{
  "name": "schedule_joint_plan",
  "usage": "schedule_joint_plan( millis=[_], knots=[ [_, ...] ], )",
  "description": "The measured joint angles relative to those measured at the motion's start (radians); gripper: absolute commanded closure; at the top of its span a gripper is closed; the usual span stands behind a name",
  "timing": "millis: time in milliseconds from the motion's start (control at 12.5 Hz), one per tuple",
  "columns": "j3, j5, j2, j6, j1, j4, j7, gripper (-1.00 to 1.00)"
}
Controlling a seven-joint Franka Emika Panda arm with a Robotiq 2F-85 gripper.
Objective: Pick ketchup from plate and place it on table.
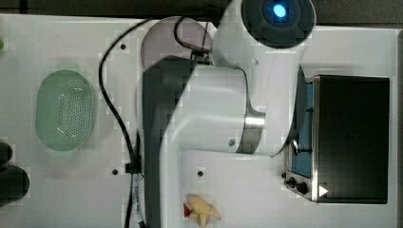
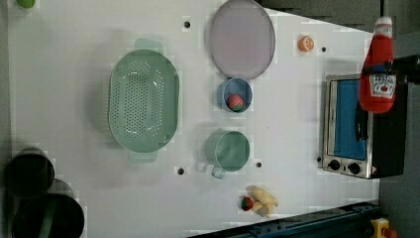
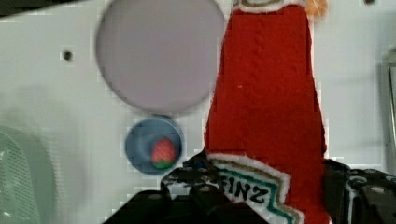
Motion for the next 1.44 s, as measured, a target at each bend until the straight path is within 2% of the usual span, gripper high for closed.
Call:
schedule_joint_plan(
  millis=[160, 320, 560, 800, 1360, 1440],
  knots=[
    [-0.007, 0.000, -0.003, 0.006, -0.016, -0.087, 0.002, -0.19],
    [-0.029, 0.005, -0.003, 0.030, -0.010, -0.207, 0.004, -0.19],
    [-0.032, 0.011, 0.013, 0.169, -0.019, -0.375, 0.005, -0.19],
    [-0.031, 0.001, 0.040, 0.306, -0.020, -0.482, 0.005, -0.19],
    [-0.030, 0.010, 0.201, 0.491, -0.011, -0.520, 0.007, -0.19],
    [-0.028, 0.009, 0.216, 0.500, -0.011, -0.521, 0.006, -0.25]
  ],
)
